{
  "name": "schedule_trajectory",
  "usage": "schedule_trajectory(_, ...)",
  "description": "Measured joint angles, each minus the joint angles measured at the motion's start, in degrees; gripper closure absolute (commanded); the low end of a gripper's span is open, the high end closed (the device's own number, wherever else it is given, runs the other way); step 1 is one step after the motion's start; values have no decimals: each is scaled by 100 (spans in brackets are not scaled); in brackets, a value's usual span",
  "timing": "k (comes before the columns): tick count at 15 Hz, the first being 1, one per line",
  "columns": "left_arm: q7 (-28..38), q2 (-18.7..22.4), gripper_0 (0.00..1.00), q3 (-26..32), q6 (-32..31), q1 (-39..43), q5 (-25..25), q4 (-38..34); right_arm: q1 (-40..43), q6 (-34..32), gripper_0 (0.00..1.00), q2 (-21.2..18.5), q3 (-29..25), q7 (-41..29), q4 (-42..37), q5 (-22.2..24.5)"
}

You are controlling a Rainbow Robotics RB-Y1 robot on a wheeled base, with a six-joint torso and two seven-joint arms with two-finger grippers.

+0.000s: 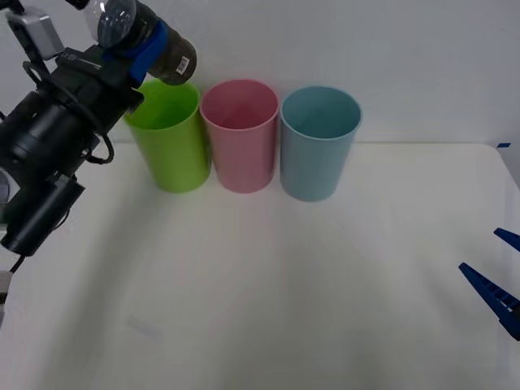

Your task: Grasp the object on the table and drop it into the matching bin: aluminum can to the light blue bin, PET bottle to the pink bin.

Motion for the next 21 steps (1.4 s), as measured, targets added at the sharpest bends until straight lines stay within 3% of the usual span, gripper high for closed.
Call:
schedule_trajectory(11,-3,-16,100,-691,-7,-1856,-1063,2102,0,0,0,0,0,0,0,0)
schedule_trajectory(15,8,-57,100,-1030,-8,-2251,-1268,2623,0,0,0,0,0,0,0,0)
schedule_trajectory(19,42,-339,99,-1035,-7,-2341,-1663,2680,0,0,0,0,0,0,0,0)
schedule_trajectory(21,43,-470,83,-1003,-2,-2337,-1836,2686,0,0,0,0,0,0,0,0)
